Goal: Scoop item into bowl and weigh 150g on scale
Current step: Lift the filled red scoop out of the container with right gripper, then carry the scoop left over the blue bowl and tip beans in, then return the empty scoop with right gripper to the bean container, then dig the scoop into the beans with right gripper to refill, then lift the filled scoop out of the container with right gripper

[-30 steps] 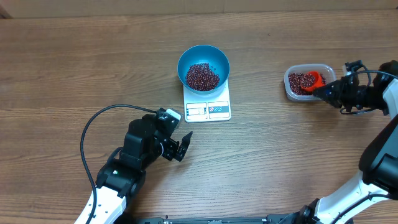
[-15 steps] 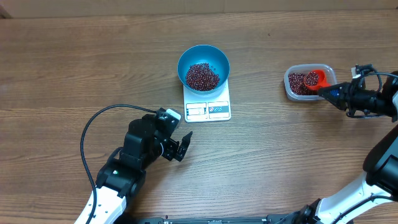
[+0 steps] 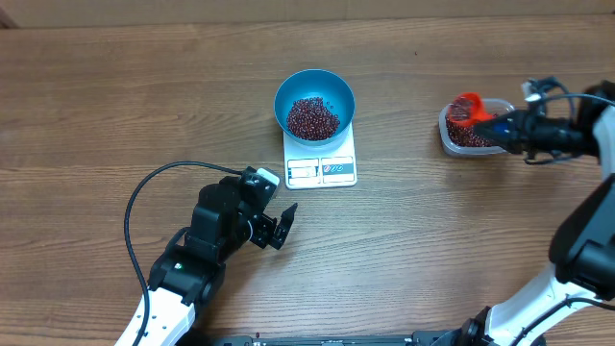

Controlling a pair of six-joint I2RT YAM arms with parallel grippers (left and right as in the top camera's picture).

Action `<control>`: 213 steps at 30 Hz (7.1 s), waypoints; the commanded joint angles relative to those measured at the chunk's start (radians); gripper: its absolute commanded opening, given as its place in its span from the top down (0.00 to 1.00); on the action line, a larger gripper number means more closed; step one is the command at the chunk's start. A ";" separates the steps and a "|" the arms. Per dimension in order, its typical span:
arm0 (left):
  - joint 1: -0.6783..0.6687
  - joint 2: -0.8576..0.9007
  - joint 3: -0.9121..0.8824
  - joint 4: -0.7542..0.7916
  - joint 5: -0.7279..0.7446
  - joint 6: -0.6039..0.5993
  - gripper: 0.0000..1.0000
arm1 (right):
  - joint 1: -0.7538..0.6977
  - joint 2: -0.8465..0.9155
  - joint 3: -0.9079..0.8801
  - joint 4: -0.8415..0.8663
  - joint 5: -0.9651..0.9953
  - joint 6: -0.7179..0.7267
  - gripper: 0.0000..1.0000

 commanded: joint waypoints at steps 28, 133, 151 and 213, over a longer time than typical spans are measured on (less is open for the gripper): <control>-0.004 0.001 -0.007 0.001 0.011 -0.002 0.01 | 0.654 -0.030 0.123 0.448 0.182 0.445 0.96; -0.004 0.001 -0.007 0.001 0.011 -0.002 0.00 | 0.253 -0.167 -0.283 0.512 0.903 0.254 0.96; -0.004 0.001 -0.007 0.001 0.011 -0.002 0.00 | 0.248 -0.158 -0.283 0.492 0.600 0.256 0.96; -0.004 0.001 -0.007 0.001 0.011 -0.002 0.00 | 0.184 -0.159 -0.133 0.309 -0.105 0.208 0.96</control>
